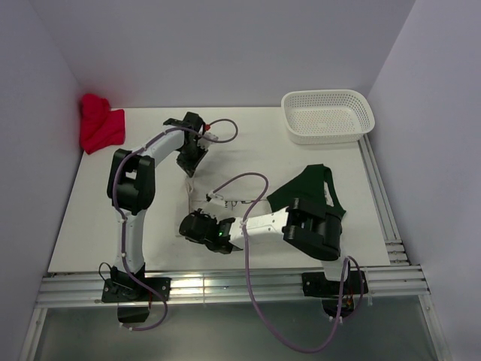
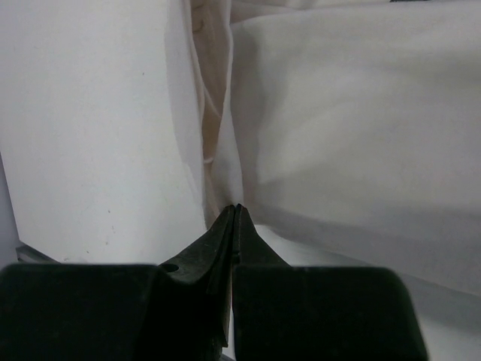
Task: Roll the t-shirts
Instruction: Roll the tshirt
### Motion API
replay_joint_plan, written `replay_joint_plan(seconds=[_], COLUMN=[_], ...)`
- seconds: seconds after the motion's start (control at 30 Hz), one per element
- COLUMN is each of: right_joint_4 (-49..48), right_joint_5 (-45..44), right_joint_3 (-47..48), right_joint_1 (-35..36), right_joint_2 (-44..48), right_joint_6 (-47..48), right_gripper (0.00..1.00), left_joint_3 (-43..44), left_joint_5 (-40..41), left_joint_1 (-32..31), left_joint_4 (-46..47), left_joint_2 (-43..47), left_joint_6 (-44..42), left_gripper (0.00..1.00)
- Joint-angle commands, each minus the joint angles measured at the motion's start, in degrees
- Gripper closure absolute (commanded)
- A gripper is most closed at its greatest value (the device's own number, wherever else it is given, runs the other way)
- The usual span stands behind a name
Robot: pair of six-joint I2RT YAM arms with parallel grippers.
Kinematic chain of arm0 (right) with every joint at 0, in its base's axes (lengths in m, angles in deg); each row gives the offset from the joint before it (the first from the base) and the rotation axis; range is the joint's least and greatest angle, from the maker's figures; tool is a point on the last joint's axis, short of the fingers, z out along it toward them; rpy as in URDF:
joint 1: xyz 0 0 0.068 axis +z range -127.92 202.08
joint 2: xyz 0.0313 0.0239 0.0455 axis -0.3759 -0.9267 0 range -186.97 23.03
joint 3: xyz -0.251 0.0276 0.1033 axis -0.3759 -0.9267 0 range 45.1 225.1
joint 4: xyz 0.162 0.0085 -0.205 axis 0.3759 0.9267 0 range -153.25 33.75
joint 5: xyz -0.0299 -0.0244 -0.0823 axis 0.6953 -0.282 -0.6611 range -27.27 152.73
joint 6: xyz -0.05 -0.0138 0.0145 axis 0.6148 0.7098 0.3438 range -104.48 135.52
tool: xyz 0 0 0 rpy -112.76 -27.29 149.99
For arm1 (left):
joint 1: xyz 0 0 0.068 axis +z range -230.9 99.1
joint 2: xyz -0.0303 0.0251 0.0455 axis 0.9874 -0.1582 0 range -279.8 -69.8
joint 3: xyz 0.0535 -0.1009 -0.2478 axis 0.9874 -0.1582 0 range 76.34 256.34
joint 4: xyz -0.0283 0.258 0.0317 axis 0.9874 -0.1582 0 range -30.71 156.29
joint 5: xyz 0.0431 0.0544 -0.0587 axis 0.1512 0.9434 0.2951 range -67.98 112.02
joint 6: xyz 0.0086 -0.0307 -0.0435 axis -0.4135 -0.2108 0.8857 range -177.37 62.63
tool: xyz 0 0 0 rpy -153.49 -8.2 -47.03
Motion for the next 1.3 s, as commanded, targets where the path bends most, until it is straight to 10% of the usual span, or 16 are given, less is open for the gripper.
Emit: replay_joint_plan(seconds=[0.0, 0.4, 0.6, 1.03, 1.27], right_joint_4=[2.0, 7.2, 12.2, 18.1, 22.0], right_joint_5=[-3.4, -4.8, -5.5, -7.5, -8.6], right_joint_3=[0.8, 3.5, 5.1, 5.7, 11.2], right_joint_1=[1.1, 1.7, 1.9, 2.4, 2.6], right_joint_2=[3.1, 2.1, 2.6, 5.5, 6.8], right_joint_6=[-1.8, -4.4, -5.9, -8.0, -3.0], right_gripper=[1.00, 0.99, 0.77, 0.68, 0.68], left_joint_3=[-0.5, 1.2, 4.6, 6.7, 2.4], left_joint_5=[0.5, -1.9, -4.3, -7.9, -14.6], left_joint_1=[-0.7, -1.0, -0.9, 0.6, 12.0], left_joint_4=[2.1, 2.2, 0.6, -1.2, -3.0], left_joint_2=[0.8, 3.2, 5.2, 10.3, 11.0], left_joint_6=[0.7, 0.0, -1.2, -1.9, -4.9], left_gripper=[0.91, 0.46, 0.25, 0.22, 0.24])
